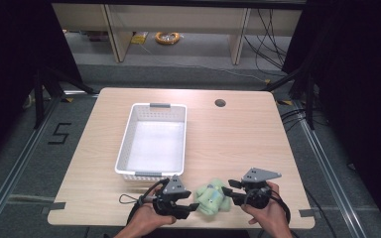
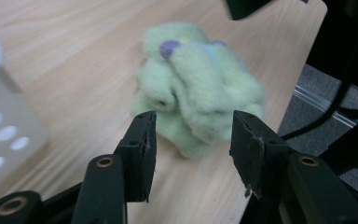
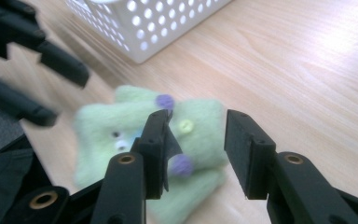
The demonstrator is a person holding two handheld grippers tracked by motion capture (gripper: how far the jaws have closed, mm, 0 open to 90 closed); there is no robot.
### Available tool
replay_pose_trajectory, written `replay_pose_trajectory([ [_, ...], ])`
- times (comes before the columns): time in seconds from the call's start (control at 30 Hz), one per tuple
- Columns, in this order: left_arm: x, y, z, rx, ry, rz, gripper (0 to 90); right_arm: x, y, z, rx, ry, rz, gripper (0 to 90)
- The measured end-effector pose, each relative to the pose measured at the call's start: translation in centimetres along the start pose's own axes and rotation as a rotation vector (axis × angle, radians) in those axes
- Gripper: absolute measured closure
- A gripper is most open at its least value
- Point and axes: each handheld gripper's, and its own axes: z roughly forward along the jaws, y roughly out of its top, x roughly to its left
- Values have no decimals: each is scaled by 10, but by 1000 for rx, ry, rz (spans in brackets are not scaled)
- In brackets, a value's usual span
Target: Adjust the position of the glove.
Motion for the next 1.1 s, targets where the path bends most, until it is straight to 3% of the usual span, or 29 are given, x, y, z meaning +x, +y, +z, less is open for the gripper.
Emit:
replay_pose_trajectory([
  [0.03,1,0,2,18,-2,48,505,-4,1,5,6,2,-5,612],
  [0.07,-2,-2,4,12,-1,22,507,-7,2,11,20,-1,-17,612],
  [0.13,-2,-3,11,31,4,48,527,-12,2,22,40,28,0,616],
  [0.17,-3,-4,14,42,5,38,526,-13,2,25,49,43,24,620],
  [0.2,-1,-4,15,47,12,50,531,-15,2,29,55,43,17,619],
  [0.23,-1,-4,18,30,14,34,551,-16,2,32,68,46,9,617],
  [0.27,3,-3,20,46,16,59,568,-16,1,34,77,55,25,620],
  [0.3,2,-4,22,39,6,26,599,-17,0,36,80,65,34,623],
  [0.37,1,-3,22,30,-4,31,669,-19,-3,37,85,82,62,641],
  [0.4,2,-2,21,44,7,55,708,-21,-4,38,78,97,74,654],
  [0.47,0,-2,21,19,3,4,759,-24,-6,38,86,103,99,690],
  [0.53,3,-1,19,28,11,29,788,-27,-8,39,72,135,103,804],
  [0.6,3,-1,18,18,-1,7,804,-26,-8,36,72,109,99,860],
  [0.63,3,-1,18,12,-4,-9,810,-27,-8,36,73,137,101,866],
  [0.67,2,0,17,10,0,-17,813,-26,-8,35,75,137,94,869],
  [0.73,3,2,14,1,2,4,818,-24,-7,32,59,124,78,875],
  [0.83,4,7,8,-30,-6,-17,821,-18,-2,21,29,100,63,877],
  [0.93,9,14,0,-47,-9,-5,821,-7,0,6,9,112,67,877],
  [0.97,9,16,-1,-46,-6,-15,821,-6,0,0,3,110,43,877],
  [1.0,10,17,-3,-47,-9,6,822,2,-2,-5,-3,92,83,877],
  [1.03,12,20,-3,-42,-12,22,821,3,-3,-7,-14,79,50,877],
  [1.1,13,22,-2,-38,-3,7,822,9,-9,-9,-23,98,61,877],
])
